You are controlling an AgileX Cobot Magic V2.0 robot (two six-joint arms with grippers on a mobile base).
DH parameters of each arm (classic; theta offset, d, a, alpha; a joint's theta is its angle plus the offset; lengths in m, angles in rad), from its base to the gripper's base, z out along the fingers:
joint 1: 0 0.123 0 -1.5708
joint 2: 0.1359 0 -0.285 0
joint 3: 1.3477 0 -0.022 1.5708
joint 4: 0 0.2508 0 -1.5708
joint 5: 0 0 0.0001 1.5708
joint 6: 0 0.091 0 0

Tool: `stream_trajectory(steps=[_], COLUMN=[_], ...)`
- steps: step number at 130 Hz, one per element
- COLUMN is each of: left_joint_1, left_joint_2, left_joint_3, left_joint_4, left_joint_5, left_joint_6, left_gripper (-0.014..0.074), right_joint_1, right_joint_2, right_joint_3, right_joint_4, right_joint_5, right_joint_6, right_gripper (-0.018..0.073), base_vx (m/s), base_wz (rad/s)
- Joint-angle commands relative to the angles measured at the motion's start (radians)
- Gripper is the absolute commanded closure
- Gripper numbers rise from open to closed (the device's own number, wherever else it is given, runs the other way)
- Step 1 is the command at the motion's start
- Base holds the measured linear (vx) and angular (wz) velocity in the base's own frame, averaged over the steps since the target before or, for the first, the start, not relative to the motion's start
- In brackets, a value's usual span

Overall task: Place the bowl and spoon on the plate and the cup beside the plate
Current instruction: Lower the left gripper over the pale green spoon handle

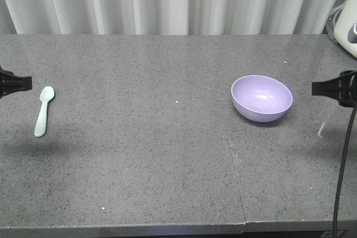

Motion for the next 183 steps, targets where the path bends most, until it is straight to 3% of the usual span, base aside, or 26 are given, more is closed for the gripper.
stream_trajectory(steps=[1,12,28,57,105,140,167,183], left_joint_1=[0.001,0.001,0.001,0.001,0.001,0.001,0.005,0.015], left_joint_2=[-0.001,0.029,0.097,0.273,0.563,0.697,0.747,0.760], left_joint_3=[-0.086,-0.140,-0.222,-0.421,-0.700,-0.794,-0.798,-0.802], left_joint_4=[-0.002,-0.010,-0.010,-0.010,-0.009,-0.009,-0.009,-0.009], left_joint_5=[0.001,0.072,0.178,0.366,0.552,0.659,0.672,0.669], left_joint_6=[0.012,0.011,0.011,0.004,0.004,-0.049,-0.049,-0.093], left_gripper=[0.0265,0.0131,0.0053,0.0070,0.0116,0.0116,0.0116,0.0116], right_joint_1=[0.001,0.001,0.001,0.001,0.001,0.001,0.001,0.001], right_joint_2=[0.001,0.014,0.017,0.017,0.017,0.017,0.017,0.017], right_joint_3=[-0.069,-0.092,-0.094,-0.094,-0.094,-0.094,-0.094,-0.094], right_joint_4=[0.002,0.001,-0.002,-0.002,-0.002,-0.002,-0.002,-0.002], right_joint_5=[-0.038,-0.047,-0.100,-0.107,-0.107,-0.107,-0.107,-0.106], right_joint_6=[-0.005,-0.005,-0.005,-0.005,-0.005,-0.005,-0.005,-0.005], right_gripper=[0.0182,0.0123,0.0115,0.0117,0.0117,0.0117,0.0117,0.0117], base_vx=[0.00,0.00,0.00,0.00,0.00,0.00,0.00,0.00], base_wz=[0.00,0.00,0.00,0.00,0.00,0.00,0.00,0.00])
